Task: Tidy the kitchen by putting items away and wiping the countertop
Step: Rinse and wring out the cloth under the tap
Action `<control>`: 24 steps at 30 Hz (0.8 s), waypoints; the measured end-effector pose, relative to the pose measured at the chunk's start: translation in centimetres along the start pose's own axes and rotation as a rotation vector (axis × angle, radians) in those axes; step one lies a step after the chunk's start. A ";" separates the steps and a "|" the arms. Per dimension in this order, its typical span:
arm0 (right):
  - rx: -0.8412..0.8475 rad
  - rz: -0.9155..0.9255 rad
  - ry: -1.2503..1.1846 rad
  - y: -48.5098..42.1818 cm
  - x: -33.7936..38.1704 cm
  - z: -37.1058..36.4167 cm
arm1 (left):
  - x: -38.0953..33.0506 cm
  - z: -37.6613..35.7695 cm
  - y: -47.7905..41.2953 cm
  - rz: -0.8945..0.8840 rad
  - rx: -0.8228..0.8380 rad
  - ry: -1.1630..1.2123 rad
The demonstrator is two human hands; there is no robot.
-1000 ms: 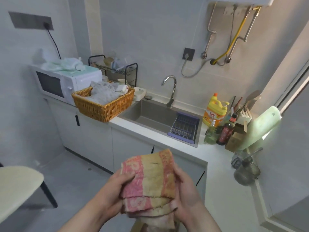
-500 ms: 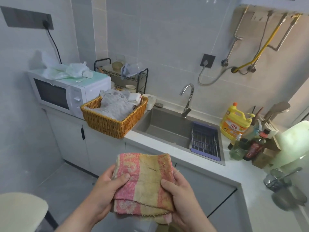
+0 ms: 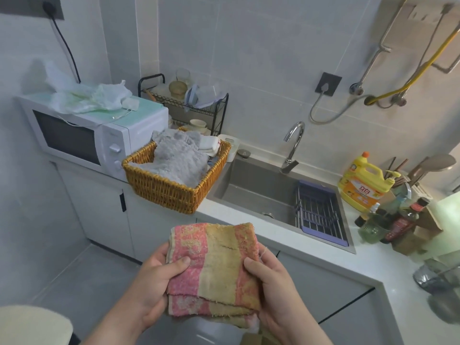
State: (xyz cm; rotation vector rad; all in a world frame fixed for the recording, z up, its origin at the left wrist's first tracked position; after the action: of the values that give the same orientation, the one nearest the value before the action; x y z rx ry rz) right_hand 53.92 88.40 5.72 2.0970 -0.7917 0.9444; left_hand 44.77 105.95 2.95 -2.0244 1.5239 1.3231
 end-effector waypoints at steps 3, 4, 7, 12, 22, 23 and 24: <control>-0.024 0.022 0.036 -2.1 0.7 -0.3 | -0.8 0.0 -1.9 -0.009 0.014 -0.005; -0.034 0.030 0.051 -2.9 0.9 -0.2 | -1.1 0.0 -2.7 -0.006 0.024 -0.005; -0.061 0.057 0.097 -5.9 2.1 0.2 | -1.6 -0.4 -5.7 0.010 0.012 -0.029; -0.096 0.074 0.153 -11.5 5.4 2.1 | -2.6 -3.4 -12.7 0.033 0.004 -0.064; -0.171 0.101 0.112 -21.7 13.9 8.8 | -2.3 -12.6 -26.3 0.110 0.062 -0.073; -0.173 0.105 0.104 -22.3 14.5 9.3 | -2.1 -13.2 -27.2 0.157 0.082 -0.038; -0.178 0.104 0.095 -23.0 14.9 9.8 | -1.8 -13.7 -28.1 0.210 0.085 0.003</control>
State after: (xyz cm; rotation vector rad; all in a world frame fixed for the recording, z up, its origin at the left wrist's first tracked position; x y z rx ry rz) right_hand 83.02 90.29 5.02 1.8598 -0.9084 0.9839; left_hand 75.92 108.97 3.75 -1.8578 1.8027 1.3046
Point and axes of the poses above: each hand's wrist, its own y-axis away from the middle knuckle, its own z-axis out of the back of the hand, x = y × z, the point moved 2 cm from there along -y, towards the middle knuckle, and after that the axes turned 1 degree about -z, right-handed, at the moved point
